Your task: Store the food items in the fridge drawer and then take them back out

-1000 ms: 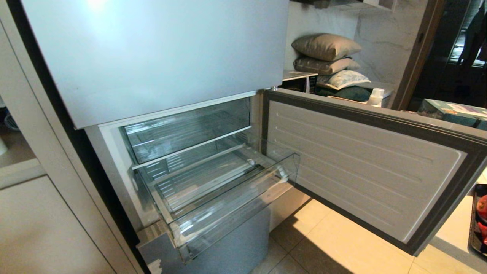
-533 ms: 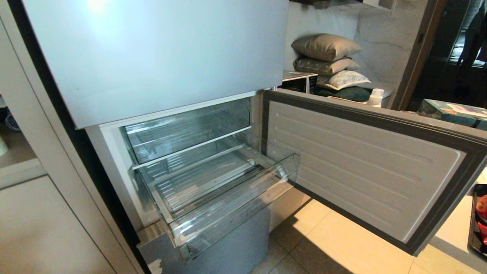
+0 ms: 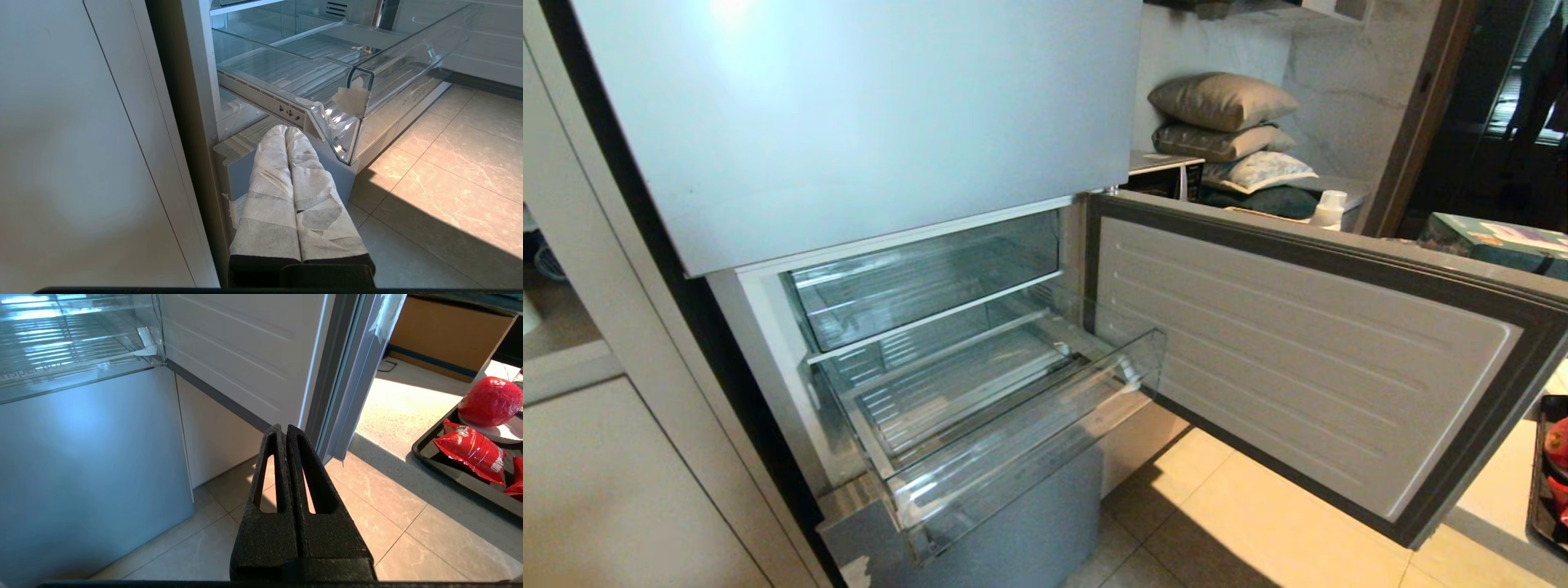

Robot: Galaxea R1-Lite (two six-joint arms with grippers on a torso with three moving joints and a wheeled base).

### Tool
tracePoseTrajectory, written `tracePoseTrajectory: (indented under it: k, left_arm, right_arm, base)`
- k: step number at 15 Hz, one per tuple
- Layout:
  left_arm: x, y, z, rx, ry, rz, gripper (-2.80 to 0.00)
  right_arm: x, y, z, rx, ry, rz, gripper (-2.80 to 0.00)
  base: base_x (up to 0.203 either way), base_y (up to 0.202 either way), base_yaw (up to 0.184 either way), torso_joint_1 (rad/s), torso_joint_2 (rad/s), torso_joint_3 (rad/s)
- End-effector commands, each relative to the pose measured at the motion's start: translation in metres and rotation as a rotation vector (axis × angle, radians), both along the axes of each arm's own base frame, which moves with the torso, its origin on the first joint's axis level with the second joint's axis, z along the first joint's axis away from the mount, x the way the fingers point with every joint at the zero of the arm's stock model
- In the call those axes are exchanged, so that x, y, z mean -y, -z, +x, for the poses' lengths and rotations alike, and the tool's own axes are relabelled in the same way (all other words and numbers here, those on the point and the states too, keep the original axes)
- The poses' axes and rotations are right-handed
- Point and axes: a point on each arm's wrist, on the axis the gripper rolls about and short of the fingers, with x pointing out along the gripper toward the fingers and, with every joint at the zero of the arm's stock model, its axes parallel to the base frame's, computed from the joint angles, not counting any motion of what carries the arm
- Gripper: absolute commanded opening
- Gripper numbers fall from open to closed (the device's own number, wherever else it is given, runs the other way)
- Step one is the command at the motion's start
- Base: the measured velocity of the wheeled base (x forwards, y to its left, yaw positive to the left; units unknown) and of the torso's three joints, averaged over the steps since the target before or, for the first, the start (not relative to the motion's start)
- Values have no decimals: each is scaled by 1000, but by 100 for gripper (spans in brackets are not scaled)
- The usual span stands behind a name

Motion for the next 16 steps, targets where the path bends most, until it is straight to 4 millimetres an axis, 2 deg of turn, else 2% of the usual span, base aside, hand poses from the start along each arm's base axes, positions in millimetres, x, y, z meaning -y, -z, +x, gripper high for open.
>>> tracePoseTrajectory:
  k: [1, 4, 16]
  left_arm:
    - [0, 0, 0, -3, 0, 0, -280]
    - [0, 0, 0, -3, 0, 0, -280]
    - [0, 0, 0, -3, 1, 0, -280]
  right_arm:
    - [0, 1, 0, -4, -1, -1, -280]
    - [0, 1, 0, -4, 0, 2, -280]
    - [0, 1, 0, -4, 4, 16, -280]
  base:
    - [0, 0, 0, 0, 0, 0]
    - [-1, 0, 31, 0, 1, 2]
    - [-1, -9, 175, 3, 2, 3]
